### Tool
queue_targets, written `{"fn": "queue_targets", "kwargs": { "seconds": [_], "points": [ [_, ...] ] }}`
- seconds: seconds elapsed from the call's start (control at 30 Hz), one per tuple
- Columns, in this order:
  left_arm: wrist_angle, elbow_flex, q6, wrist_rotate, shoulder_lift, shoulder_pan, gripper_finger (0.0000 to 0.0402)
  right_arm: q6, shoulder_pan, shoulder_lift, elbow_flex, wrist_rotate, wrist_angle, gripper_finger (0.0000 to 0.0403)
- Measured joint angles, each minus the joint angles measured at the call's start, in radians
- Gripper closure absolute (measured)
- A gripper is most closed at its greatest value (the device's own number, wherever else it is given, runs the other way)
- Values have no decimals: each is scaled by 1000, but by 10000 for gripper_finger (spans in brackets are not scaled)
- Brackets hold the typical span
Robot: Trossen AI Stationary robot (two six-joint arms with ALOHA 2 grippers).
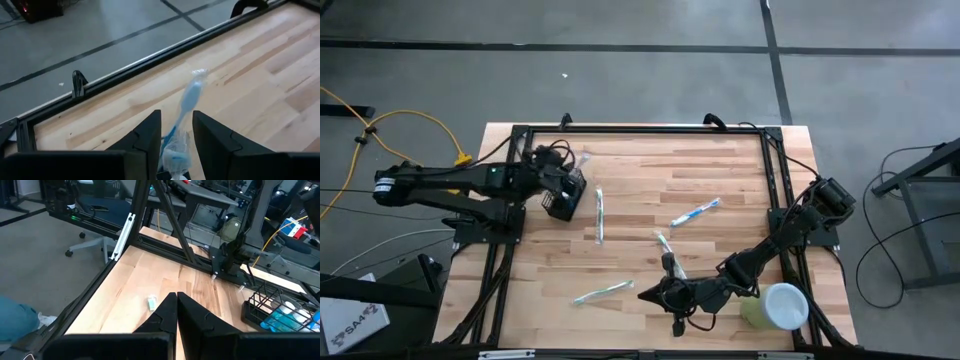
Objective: Pick & Place toothbrushing station
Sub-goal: Put the blue toothbrush into the black wire organizer
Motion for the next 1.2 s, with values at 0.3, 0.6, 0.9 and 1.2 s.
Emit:
{"fn": "queue_targets", "kwargs": {
  "seconds": [0.3, 0.6, 0.9, 1.2],
  "points": [
    [160, 0, 112, 182, -23, -87, 295, -7, 0, 0, 0, 7, -1, 400],
    [289, 1, 158, 181, 49, -245, 295, 122, -9, 0, 0, 224, -70, 400],
    [301, 1, 149, 181, 128, -312, 295, 644, -120, -7, 0, 161, -505, 400],
    [307, 1, 147, 181, 155, -331, 295, 477, -233, -17, 0, -149, -846, 400]
  ]
}}
